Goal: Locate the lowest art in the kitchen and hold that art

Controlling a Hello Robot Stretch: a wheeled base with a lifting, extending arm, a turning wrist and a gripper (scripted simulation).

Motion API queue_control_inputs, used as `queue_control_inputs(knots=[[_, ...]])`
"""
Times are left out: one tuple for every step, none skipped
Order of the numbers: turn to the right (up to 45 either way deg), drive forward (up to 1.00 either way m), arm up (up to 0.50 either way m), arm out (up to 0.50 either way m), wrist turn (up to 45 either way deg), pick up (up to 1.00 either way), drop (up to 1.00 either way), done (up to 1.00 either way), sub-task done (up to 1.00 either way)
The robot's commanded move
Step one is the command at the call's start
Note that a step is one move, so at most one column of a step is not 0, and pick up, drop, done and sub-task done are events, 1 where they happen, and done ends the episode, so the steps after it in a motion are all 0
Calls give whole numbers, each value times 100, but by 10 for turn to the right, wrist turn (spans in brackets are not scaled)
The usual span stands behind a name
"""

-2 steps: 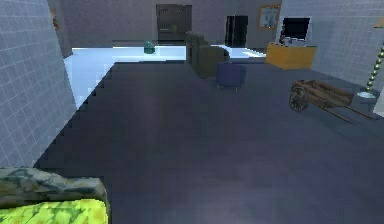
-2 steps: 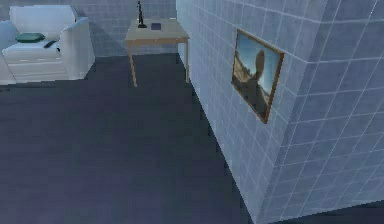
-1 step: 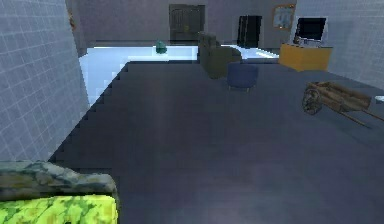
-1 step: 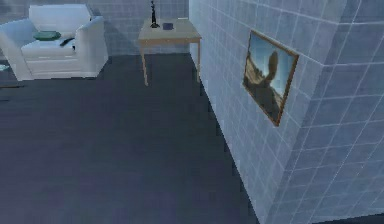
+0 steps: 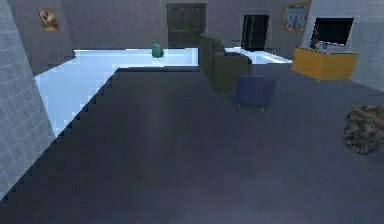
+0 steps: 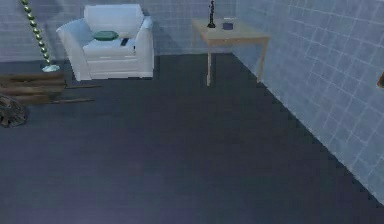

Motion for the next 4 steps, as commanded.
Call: queue_control_inputs(knots=[[0,40,0,0,0,0,0,0,0],[-300,0,0,0,0,0,0,0,0],[0,100,0,0,0,0,0,0,0],[0,100,0,0,0,0,0,0,0]])
